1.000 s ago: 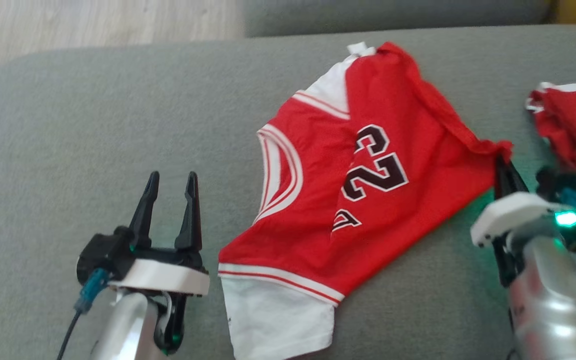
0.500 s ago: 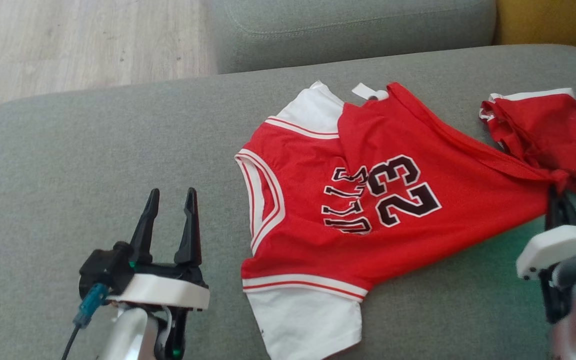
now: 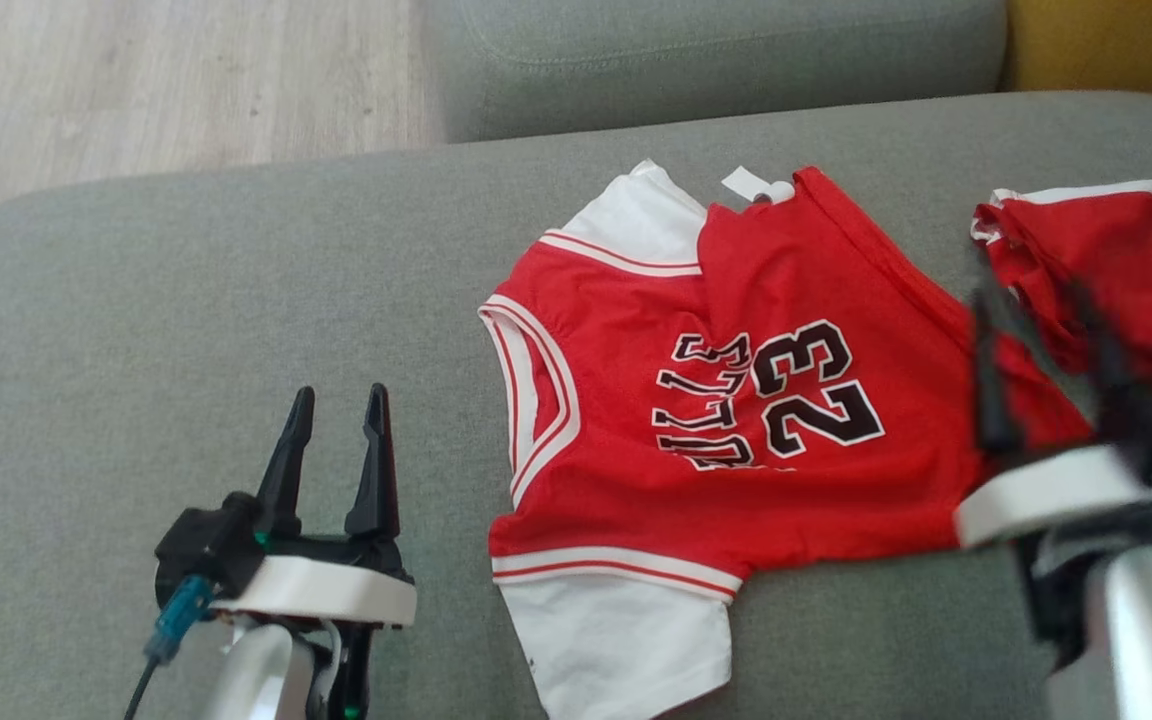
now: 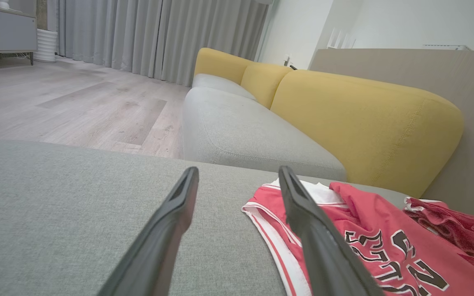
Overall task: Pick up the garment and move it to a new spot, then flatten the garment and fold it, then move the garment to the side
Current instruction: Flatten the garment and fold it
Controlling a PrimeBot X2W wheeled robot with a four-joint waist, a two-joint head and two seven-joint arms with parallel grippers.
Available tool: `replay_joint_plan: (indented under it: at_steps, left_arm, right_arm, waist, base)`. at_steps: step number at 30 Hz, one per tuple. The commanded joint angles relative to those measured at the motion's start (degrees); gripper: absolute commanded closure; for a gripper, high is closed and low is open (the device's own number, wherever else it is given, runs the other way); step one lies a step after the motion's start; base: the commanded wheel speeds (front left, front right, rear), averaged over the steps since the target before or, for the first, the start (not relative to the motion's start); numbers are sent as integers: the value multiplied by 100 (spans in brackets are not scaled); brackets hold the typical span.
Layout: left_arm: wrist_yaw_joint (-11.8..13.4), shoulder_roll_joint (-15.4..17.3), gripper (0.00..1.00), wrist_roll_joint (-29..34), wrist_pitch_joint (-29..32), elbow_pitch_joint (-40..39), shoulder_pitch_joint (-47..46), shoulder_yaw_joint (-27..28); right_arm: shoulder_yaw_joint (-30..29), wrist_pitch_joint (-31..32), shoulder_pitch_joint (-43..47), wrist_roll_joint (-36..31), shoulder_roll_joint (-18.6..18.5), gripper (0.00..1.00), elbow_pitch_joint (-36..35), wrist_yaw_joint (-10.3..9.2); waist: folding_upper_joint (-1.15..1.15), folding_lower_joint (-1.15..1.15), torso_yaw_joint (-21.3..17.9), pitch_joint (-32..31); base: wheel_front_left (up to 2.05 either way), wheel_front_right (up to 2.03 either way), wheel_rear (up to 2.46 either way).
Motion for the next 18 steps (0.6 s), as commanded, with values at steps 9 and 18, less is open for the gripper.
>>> replay_joint_plan:
  at_steps: [9,18]
  left_arm:
    - [-44,66,0,326,-37,-289,-451,259]
    - [-90,807,0,641,162,-80,-2057,-507]
  right_arm:
    - [693,-768,213,323,-29,0,561,-4]
    - [737,-1118,-234,609,-29,0,754,-4]
  waist:
    - [0,0,-314,392]
    - [0,0,-853,1101]
  base:
    - [0,0,0]
    - [0,0,0]
